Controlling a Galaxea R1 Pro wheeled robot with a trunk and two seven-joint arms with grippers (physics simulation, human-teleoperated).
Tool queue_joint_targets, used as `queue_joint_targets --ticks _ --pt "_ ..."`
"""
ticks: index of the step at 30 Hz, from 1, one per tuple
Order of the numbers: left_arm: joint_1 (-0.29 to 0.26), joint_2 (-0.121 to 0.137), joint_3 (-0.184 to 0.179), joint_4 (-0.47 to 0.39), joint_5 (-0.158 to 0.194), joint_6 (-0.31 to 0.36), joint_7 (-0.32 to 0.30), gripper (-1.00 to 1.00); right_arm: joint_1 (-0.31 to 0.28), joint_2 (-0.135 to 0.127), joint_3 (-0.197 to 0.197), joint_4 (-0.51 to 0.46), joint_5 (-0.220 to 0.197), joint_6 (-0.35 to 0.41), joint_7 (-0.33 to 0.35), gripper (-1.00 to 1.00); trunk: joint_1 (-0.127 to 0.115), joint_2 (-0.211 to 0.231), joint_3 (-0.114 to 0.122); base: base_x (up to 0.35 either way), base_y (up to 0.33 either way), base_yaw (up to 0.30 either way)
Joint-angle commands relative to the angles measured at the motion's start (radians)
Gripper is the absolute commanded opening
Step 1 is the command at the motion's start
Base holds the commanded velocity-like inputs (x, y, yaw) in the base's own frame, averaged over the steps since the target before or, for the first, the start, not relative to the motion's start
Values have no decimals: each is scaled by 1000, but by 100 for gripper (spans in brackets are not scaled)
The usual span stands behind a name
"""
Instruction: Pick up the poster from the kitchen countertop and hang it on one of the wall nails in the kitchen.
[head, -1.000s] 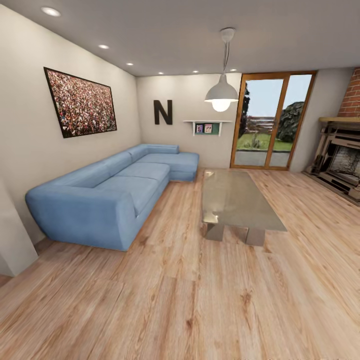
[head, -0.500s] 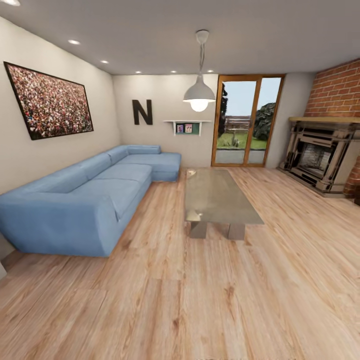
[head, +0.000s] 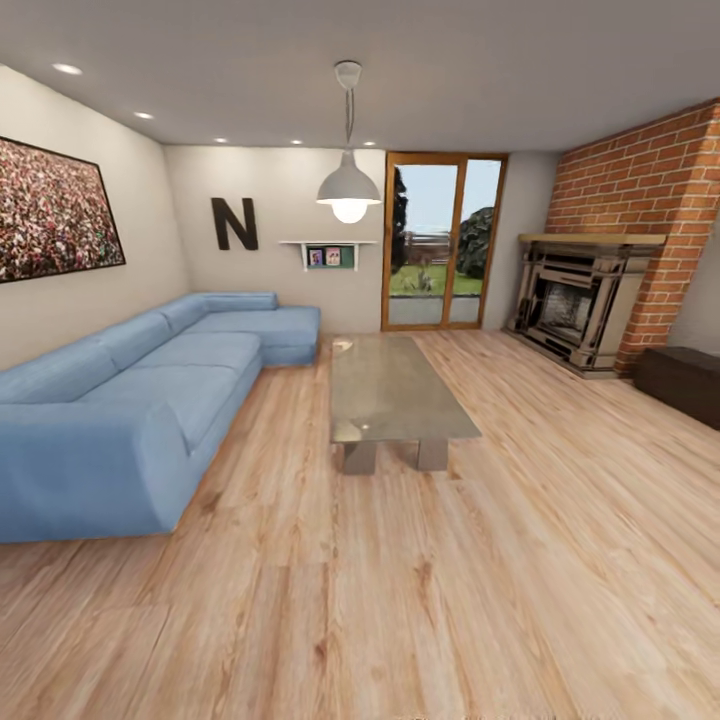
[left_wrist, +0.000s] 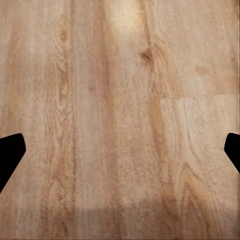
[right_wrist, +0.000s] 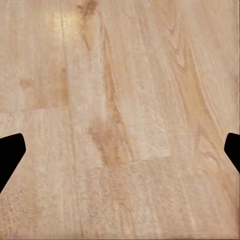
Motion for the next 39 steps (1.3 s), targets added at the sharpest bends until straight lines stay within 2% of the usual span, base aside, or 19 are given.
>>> queue_joint_targets --ticks 1,20,35,39 --pt "0 0 1 -1 -2 -1 -1 100 -1 0 -1 1 0 -3 0 100 0 0 -1 0 0 -299" --pt "0 0 0 -1 -3 -1 -1 100 -1 0 -2 1 0 -5 0 100 0 0 -1 0 0 -292" --pt "0 -2 -2 0 -3 -1 -1 100 -1 -2 -2 18 5 -6 -3 100 0 0 -1 0 0 -34" --pt "1 -2 -2 1 -3 -1 -1 100 -1 -1 -2 19 3 -6 -4 100 0 0 -1 0 0 -203"
